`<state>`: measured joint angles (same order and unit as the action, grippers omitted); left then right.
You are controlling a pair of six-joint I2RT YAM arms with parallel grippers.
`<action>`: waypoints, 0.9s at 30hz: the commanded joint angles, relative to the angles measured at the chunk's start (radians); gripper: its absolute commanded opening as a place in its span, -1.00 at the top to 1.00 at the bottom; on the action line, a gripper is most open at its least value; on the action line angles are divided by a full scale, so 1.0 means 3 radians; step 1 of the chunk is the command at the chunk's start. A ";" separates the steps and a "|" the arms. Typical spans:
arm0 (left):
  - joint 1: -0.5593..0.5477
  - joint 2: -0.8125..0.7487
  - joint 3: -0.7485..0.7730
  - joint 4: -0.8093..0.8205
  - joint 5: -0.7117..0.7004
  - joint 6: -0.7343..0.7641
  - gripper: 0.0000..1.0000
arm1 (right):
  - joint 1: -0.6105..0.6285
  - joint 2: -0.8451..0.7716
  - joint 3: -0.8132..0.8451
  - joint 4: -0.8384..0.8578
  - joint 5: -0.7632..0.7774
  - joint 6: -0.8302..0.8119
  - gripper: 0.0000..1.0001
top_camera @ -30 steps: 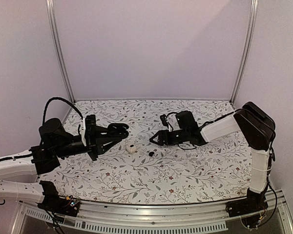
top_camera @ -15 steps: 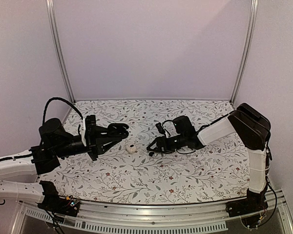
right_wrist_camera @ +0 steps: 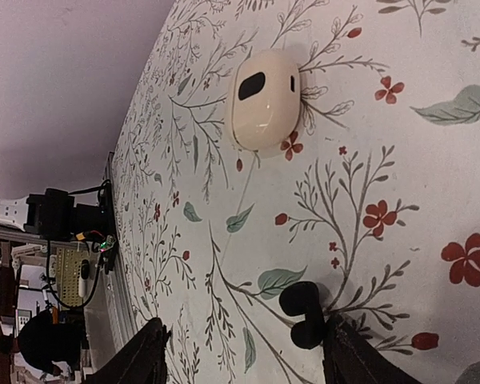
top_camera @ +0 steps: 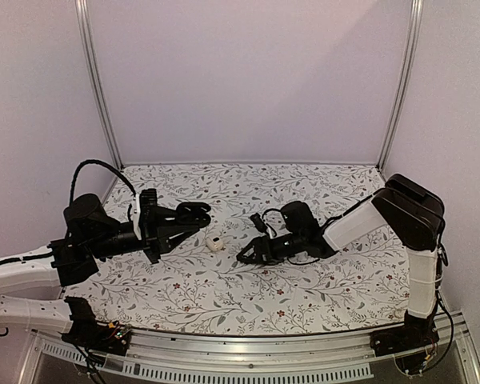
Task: Insert the wireless bluetooth earbuds into the charging case
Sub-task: Move the right earbud to the center of the board, then pick up the right earbud from the center of the board.
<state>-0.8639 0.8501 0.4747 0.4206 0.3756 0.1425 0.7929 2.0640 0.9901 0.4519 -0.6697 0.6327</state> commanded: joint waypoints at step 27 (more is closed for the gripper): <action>0.0062 -0.0115 0.0001 -0.0057 -0.0088 0.0033 1.00 | 0.0713 -0.0413 0.0743 -0.1700 0.1306 -0.1634 0.13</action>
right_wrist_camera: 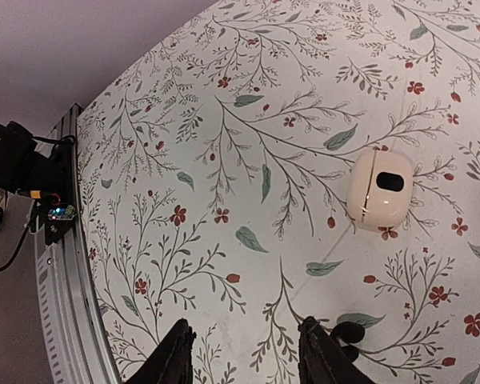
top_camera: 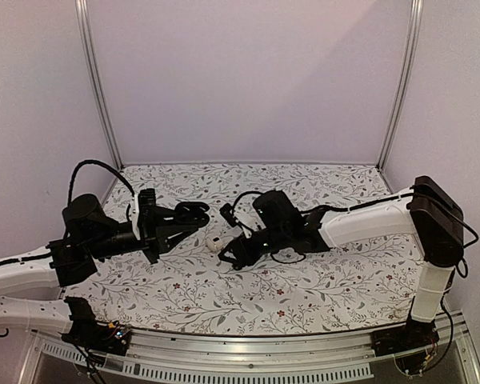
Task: Insert the wireless bluetooth earbuds into the charging case
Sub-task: Pick up the right earbud from the center of the board.
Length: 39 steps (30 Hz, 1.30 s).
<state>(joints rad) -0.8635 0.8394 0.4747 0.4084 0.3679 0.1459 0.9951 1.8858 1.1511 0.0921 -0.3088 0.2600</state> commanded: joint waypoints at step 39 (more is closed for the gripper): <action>0.0066 -0.0093 -0.0026 -0.0034 -0.0073 0.0023 1.00 | -0.0090 0.0607 0.0482 -0.0874 0.0538 -0.0323 0.33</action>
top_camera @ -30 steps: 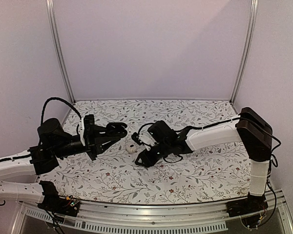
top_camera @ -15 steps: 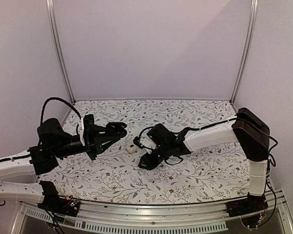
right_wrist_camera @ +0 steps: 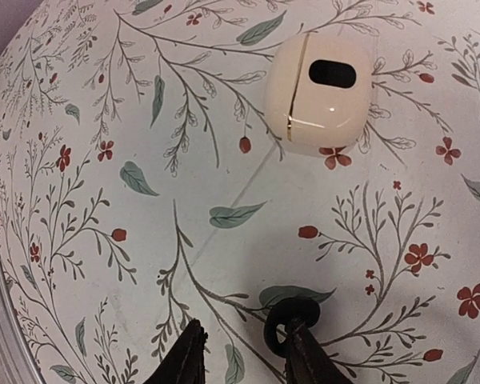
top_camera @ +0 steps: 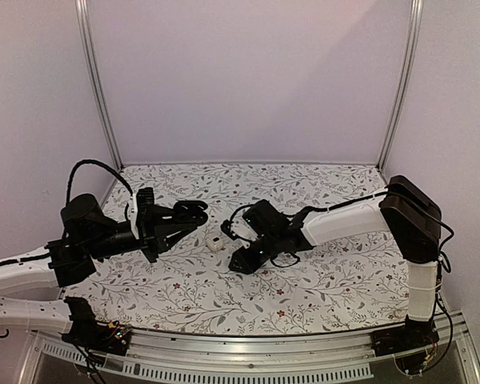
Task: Insert the wireless bluetooth earbuds into the charging case
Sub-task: Pick up the right earbud from the center of the board.
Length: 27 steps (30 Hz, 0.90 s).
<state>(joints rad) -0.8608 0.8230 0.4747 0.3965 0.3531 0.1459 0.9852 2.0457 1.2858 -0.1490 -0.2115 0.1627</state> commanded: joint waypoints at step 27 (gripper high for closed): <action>0.0057 -0.0010 -0.0012 -0.0072 0.0130 0.0060 1.00 | -0.0098 -0.0824 -0.0447 0.0199 0.0356 -0.0415 1.00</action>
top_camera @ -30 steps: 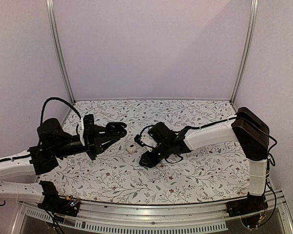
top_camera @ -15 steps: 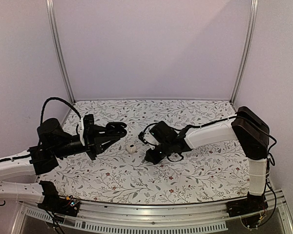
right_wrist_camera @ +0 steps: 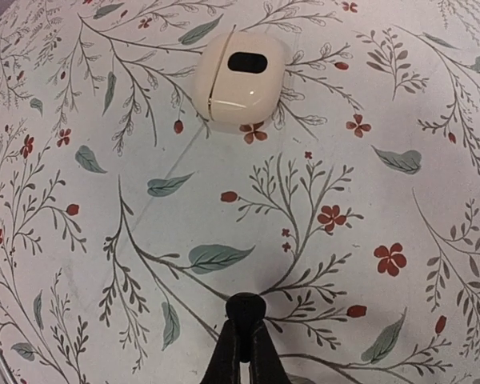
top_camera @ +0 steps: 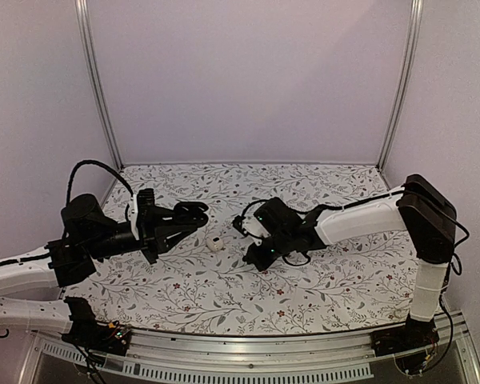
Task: Insert the wireless bluetooth earbuds into the charging case
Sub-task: Pick up the right earbud from the center of the board, then insert the right earbud into the right side groove of the charging case.
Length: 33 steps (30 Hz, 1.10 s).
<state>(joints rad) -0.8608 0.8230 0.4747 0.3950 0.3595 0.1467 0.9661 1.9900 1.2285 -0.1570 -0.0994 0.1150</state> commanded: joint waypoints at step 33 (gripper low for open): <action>0.0082 0.0374 0.0077 0.0232 0.1499 -0.0333 1.00 | 0.0935 -0.2258 -0.0039 -0.0067 -0.0727 -0.1702 1.00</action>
<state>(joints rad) -0.8524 0.9169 0.4755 0.4072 0.7727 0.0765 1.2278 1.2869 1.1793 -0.1509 -0.3454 -0.3618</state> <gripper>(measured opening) 0.220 0.009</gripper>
